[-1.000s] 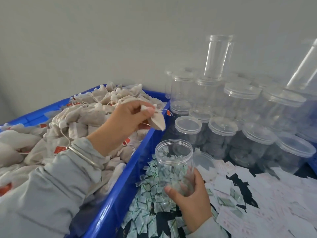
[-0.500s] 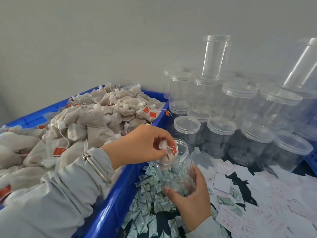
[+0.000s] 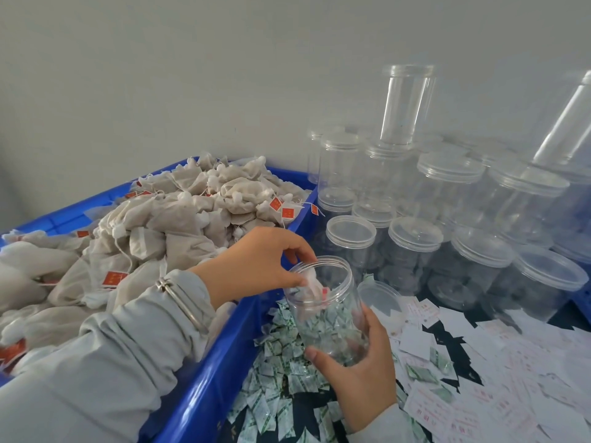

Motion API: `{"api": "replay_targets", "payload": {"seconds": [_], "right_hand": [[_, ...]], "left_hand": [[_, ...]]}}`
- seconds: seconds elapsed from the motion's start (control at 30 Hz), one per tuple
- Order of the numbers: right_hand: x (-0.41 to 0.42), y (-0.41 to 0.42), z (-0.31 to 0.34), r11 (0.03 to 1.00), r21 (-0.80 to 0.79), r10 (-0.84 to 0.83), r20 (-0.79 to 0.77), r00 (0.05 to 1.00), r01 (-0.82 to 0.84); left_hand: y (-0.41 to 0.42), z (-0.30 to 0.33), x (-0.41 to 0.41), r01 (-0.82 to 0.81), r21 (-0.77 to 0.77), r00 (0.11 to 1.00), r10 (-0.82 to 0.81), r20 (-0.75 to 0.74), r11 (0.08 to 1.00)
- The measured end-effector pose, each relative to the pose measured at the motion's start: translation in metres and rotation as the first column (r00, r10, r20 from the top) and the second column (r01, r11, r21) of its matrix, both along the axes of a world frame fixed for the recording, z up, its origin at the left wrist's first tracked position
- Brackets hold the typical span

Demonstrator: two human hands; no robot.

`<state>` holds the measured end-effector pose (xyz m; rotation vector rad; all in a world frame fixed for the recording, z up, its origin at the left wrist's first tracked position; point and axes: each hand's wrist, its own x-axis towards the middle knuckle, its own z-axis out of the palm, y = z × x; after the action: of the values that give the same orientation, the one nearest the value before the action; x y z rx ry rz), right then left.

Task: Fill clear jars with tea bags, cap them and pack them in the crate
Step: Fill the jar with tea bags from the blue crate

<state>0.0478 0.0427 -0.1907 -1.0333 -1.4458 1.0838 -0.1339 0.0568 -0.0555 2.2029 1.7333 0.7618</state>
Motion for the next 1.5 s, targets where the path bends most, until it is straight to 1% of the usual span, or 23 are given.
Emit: {"api": "replay_targets", "payload": {"seconds": [0.07,0.13,0.17,0.23,0.3,0.33,0.37,0.43,0.5,0.57,0.6,0.7,0.8,0.9,0.97,1.03,1.1,1.17,1.23,1.3,1.33,1.4,1.5], "right_hand": [[0.001,0.001,-0.003,1.0,0.004,0.008,-0.002,1.0,-0.008],[0.004,0.002,-0.006,1.0,0.005,0.007,-0.006,1.0,-0.007],[0.004,0.002,-0.006,1.0,0.001,0.004,-0.013,1.0,-0.004],[0.005,0.002,-0.005,1.0,-0.007,0.003,-0.027,1.0,-0.003],[0.004,0.0,-0.004,1.0,-0.005,0.009,-0.028,1.0,-0.009],[0.003,-0.001,-0.003,1.0,-0.004,0.016,-0.026,1.0,-0.016],[0.002,-0.002,-0.002,1.0,-0.005,0.025,-0.023,0.999,-0.025],[0.001,-0.004,0.0,0.999,-0.004,0.04,-0.011,0.999,-0.04],[0.0,-0.005,0.0,0.999,-0.006,0.037,-0.007,0.999,-0.037],[0.0,-0.005,0.0,0.999,-0.014,0.034,-0.016,0.999,-0.034],[-0.001,-0.005,0.0,0.999,-0.018,0.035,-0.021,0.999,-0.036],[0.0,-0.006,0.0,0.999,-0.021,0.043,-0.031,0.999,-0.043],[0.002,-0.005,-0.002,0.999,-0.018,0.048,-0.035,0.998,-0.049],[0.003,-0.004,-0.002,0.999,-0.015,0.048,-0.05,0.998,-0.049],[0.004,-0.003,-0.002,0.999,-0.01,0.049,-0.063,0.997,-0.05],[0.005,-0.002,-0.002,0.999,-0.012,0.051,-0.068,0.996,-0.051],[0.006,-0.002,-0.002,0.999,-0.01,0.043,-0.066,0.997,-0.044],[0.005,-0.001,-0.002,0.999,-0.006,0.034,-0.06,0.998,-0.035],[0.005,-0.001,-0.002,0.999,-0.011,0.035,-0.064,0.997,-0.036],[0.005,-0.001,-0.002,0.999,-0.027,0.042,-0.065,0.997,-0.044],[0.005,-0.001,-0.002,0.998,-0.032,0.044,-0.062,0.997,-0.046],[0.005,-0.001,-0.003,0.998,-0.036,0.043,-0.059,0.997,-0.045],[0.003,0.001,-0.004,0.999,-0.025,0.031,-0.059,0.998,-0.033]], "left_hand": [[0.002,-0.002,-0.002,-0.042,0.02,0.999,0.042,0.035,0.999],[0.008,-0.003,-0.007,-0.16,0.067,0.985,0.154,0.081,0.985],[0.012,-0.004,-0.011,-0.247,0.086,0.964,0.236,0.123,0.965],[0.019,-0.006,-0.022,-0.397,0.065,0.89,0.367,0.269,0.915],[0.026,-0.01,-0.031,-0.463,0.005,0.811,0.422,0.404,0.886],[0.029,-0.012,-0.034,-0.479,-0.018,0.797,0.443,0.411,0.878],[0.032,-0.015,-0.036,-0.487,-0.033,0.804,0.463,0.372,0.873],[0.036,-0.021,-0.035,-0.475,-0.06,0.857,0.477,0.195,0.878],[0.04,-0.026,-0.032,-0.397,-0.081,0.918,0.396,-0.021,0.914],[0.041,-0.028,-0.032,-0.329,-0.087,0.934,0.311,-0.174,0.94],[0.041,-0.027,-0.032,-0.319,-0.104,0.935,0.295,-0.197,0.942],[0.041,-0.026,-0.032,-0.3,-0.149,0.945,0.272,-0.183,0.942],[0.042,-0.029,-0.033,-0.304,-0.092,0.941,0.284,-0.183,0.948],[0.04,-0.032,-0.033,-0.347,-0.001,0.923,0.342,-0.178,0.938],[0.039,-0.031,-0.033,-0.387,0.064,0.912,0.392,-0.118,0.92],[0.037,-0.028,-0.031,-0.449,0.116,0.893,0.448,0.041,0.886],[0.034,-0.02,-0.026,-0.514,0.108,0.85,0.488,0.198,0.851],[0.03,-0.012,-0.023,-0.53,0.074,0.81,0.478,0.339,0.845],[0.025,-0.003,-0.02,-0.464,0.025,0.766,0.387,0.513,0.886],[0.018,0.003,-0.016,-0.286,-0.026,0.718,0.232,0.656,0.958],[0.014,0.005,-0.013,-0.177,-0.041,0.717,0.158,0.679,0.983],[0.009,0.004,-0.006,-0.008,-0.067,0.782,0.048,0.621,0.998],[0.007,0.0,0.001,0.113,-0.117,0.901,-0.052,0.431,0.987]]}}
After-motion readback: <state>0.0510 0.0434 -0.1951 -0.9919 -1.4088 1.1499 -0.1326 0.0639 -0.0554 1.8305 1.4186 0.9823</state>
